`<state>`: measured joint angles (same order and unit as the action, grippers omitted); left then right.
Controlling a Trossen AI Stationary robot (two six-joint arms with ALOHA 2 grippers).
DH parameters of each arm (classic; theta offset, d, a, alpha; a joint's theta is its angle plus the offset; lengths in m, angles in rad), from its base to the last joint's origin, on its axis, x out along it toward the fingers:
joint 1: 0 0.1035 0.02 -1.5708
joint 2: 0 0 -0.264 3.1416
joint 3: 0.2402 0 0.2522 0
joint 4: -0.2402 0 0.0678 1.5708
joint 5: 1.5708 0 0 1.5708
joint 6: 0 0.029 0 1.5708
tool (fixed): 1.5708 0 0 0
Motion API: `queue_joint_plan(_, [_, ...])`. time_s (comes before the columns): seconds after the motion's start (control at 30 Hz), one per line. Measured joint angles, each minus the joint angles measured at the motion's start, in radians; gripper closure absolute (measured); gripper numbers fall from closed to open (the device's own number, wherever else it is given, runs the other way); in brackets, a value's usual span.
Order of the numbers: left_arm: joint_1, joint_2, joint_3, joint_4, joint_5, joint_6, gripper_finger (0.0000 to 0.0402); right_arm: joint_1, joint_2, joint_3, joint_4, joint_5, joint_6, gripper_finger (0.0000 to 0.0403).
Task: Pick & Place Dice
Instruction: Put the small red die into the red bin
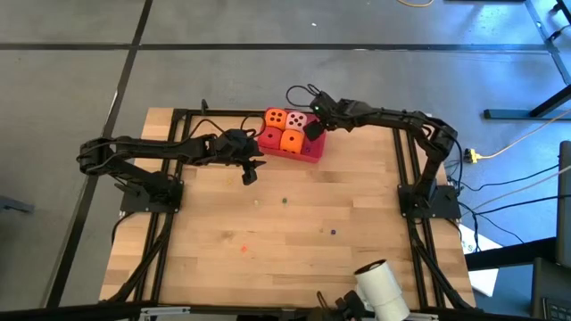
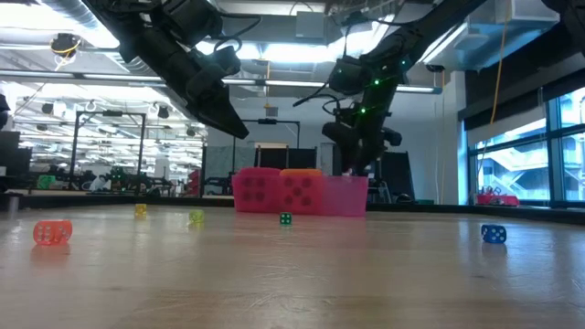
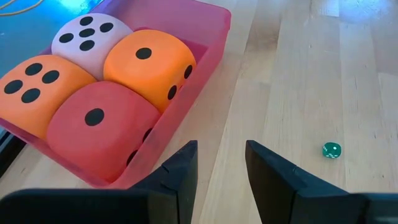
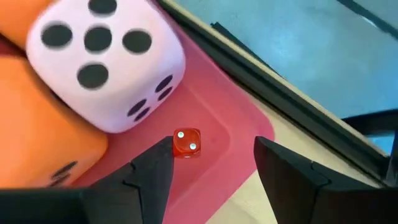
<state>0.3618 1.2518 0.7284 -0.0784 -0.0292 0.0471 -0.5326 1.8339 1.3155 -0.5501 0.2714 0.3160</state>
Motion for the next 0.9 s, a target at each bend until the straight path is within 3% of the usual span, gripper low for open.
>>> queue_joint_plan(0.43, [0.0,0.0,0.0,0.0,0.0,0.0,0.0272,0.1,-0.018,-0.031,-0.149,0.02,0.218,0.0182])
queue_joint_plan(0.63, [0.0,0.0,0.0,0.0,0.002,-0.011,0.0272,0.123,-0.009,-0.071,-0.127,0.051,0.324,0.0182])
queue_joint_plan(0.9, [0.0,0.0,0.0,0.0,0.002,-0.011,0.0272,0.127,-0.008,-0.123,-0.077,0.054,0.33,0.0182])
